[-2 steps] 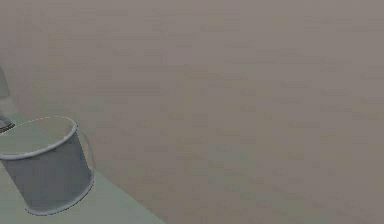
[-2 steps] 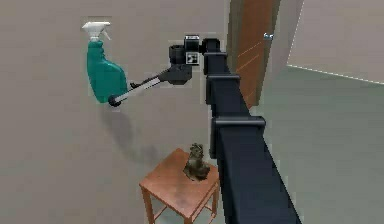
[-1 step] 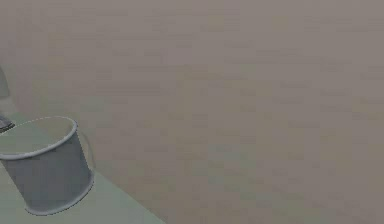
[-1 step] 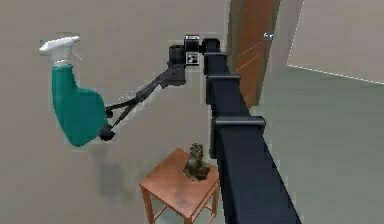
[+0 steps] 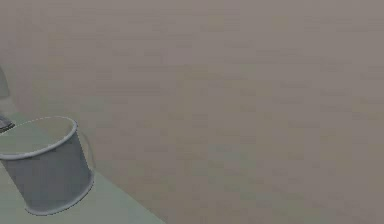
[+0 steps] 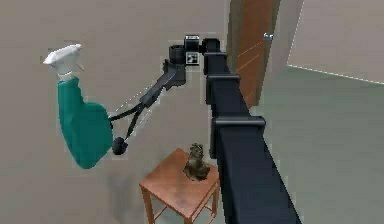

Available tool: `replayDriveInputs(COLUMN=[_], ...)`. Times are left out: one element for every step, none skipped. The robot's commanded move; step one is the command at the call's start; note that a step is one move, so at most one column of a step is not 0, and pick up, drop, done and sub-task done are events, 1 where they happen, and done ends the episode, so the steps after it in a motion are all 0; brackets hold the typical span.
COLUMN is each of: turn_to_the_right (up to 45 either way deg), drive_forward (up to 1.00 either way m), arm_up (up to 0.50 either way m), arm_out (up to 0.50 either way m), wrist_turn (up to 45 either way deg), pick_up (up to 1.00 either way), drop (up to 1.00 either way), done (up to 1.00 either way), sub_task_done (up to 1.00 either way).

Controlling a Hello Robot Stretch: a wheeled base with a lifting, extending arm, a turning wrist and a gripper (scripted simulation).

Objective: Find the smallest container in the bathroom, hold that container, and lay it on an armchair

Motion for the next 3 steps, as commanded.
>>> replayDriveInputs(turn_to_the_right=[0.0, 45.0, 45.0], drive_forward=[0.00, 0.00, 0.00], arm_up=[0.00, 0.00, 0.00], arm_out=[-0.40, 0.00, 0.00], wrist_turn=[0.0, 0.0, 0.0], pick_up=[0.00, 0.00, 0.00], drop=[0.00, 0.00, 0.00], done=[0.00, 0.00, 0.00], sub_task_done=[0.00, 0.00, 0.00])
